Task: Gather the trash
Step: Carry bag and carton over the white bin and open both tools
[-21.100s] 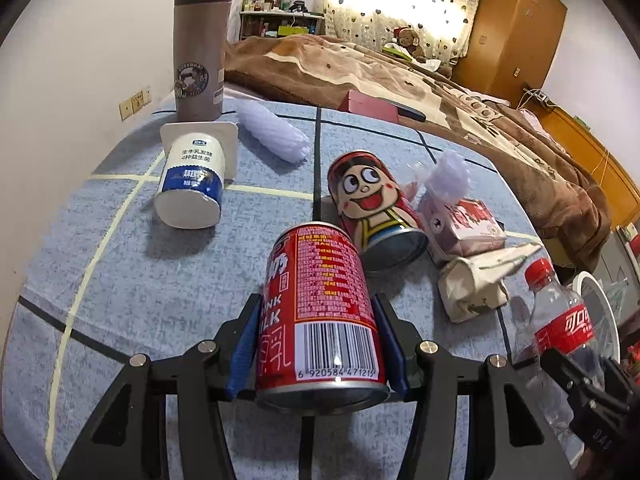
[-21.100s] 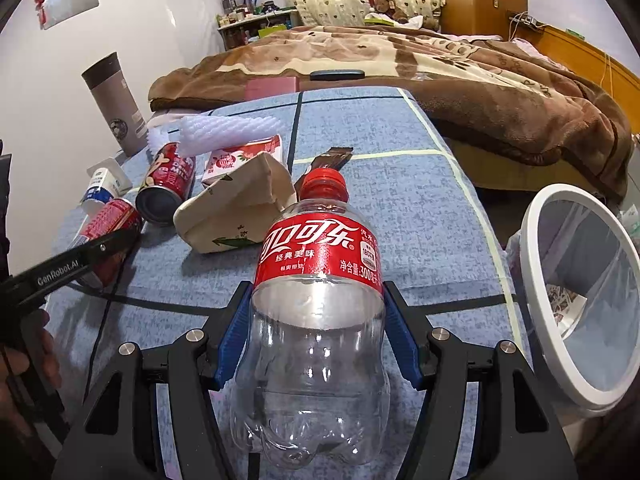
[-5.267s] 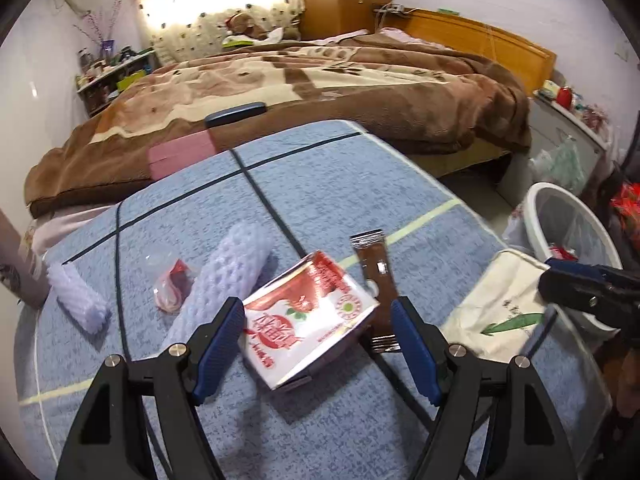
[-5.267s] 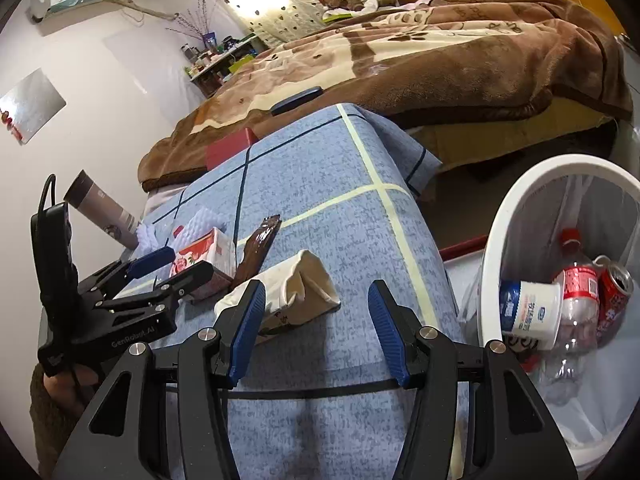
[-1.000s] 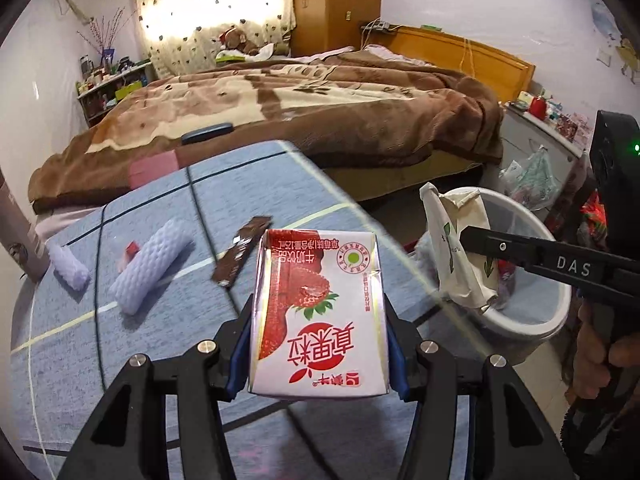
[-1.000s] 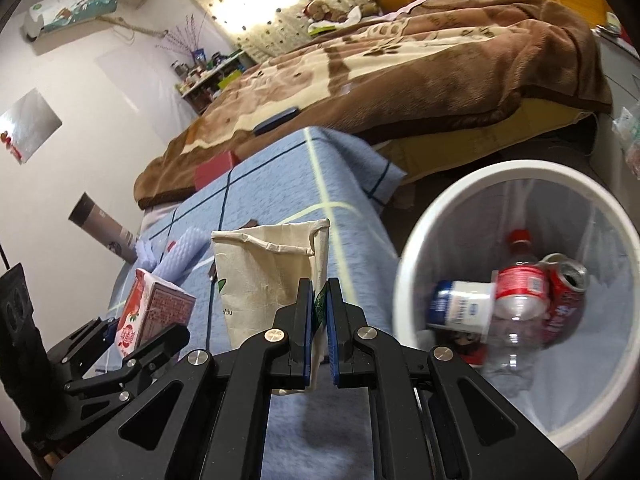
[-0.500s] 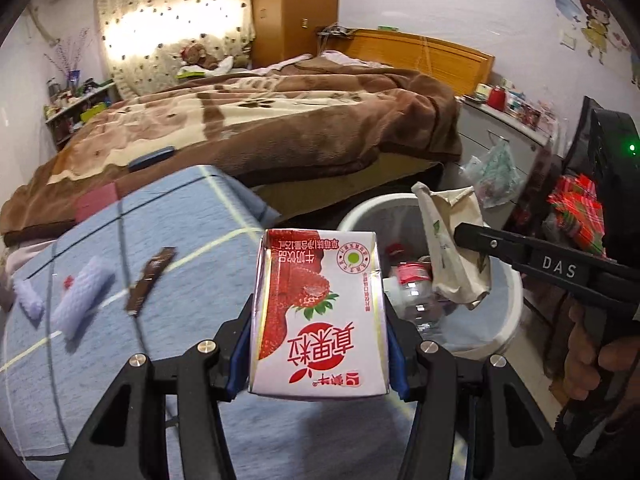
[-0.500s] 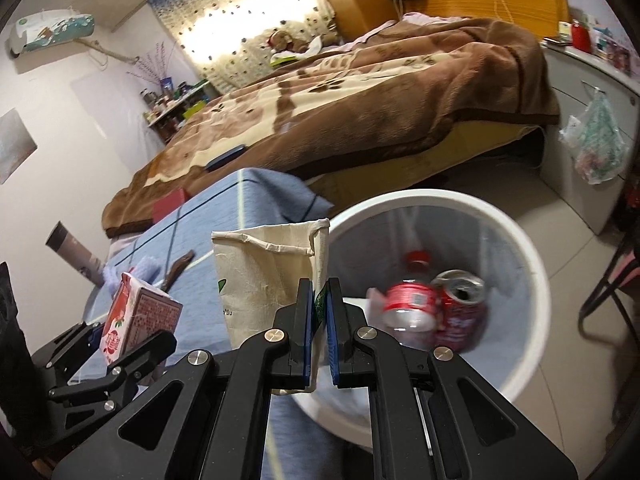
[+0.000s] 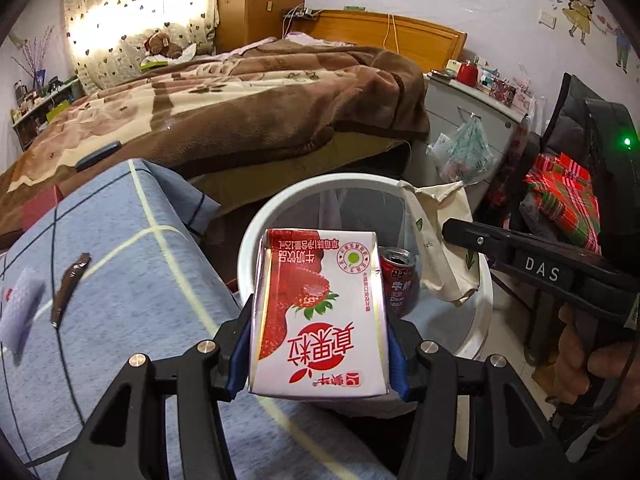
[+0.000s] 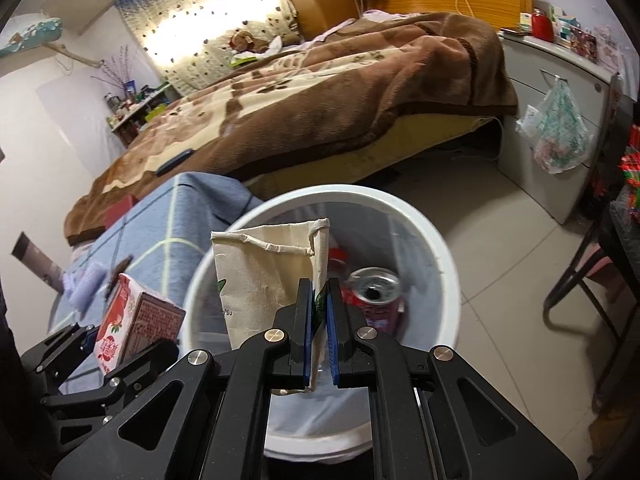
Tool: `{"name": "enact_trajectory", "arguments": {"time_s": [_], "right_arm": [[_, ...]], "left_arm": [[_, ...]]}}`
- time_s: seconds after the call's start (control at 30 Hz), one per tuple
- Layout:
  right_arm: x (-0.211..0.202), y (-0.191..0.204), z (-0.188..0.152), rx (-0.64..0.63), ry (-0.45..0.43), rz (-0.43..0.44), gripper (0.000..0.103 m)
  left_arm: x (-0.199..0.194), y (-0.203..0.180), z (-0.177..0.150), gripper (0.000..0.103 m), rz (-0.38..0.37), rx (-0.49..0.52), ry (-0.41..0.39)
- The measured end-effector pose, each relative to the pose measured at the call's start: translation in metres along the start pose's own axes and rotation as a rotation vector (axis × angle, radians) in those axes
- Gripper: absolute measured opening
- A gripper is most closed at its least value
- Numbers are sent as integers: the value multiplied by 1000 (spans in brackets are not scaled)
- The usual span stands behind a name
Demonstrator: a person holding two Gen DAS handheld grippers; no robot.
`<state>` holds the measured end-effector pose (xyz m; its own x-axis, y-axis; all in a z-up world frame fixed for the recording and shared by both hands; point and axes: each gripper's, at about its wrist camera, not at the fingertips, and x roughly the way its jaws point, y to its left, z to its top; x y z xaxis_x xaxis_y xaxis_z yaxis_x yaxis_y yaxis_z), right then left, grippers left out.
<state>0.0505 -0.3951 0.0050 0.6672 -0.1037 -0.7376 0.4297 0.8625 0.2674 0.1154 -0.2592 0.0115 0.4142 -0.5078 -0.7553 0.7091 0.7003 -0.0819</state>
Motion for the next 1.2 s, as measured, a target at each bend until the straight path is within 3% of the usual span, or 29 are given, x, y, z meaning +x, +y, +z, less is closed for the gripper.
{"name": "enact_trajectory", "arguments": {"time_s": [0.33,0.43,0.57,0.7,1.2], "right_arm": [[11,-18,-2,11,34,-50,7],[14,-21,-2,7,43,-66,9],[13,-22,-3,3,48,-103,14],[12,-24,-2,17,48,-88,28],[5,-5,-4,-2,8,-67,28]], "left_arm": [[20,-7,-1,57,-4,-13,35],[22,-7,-1,65,6,-14,37],[18,-7,-2,69,6,-13,29],[15,-6,-2,72,9,-20,22],[-17,29,-15,72,61,-96,-33]]}}
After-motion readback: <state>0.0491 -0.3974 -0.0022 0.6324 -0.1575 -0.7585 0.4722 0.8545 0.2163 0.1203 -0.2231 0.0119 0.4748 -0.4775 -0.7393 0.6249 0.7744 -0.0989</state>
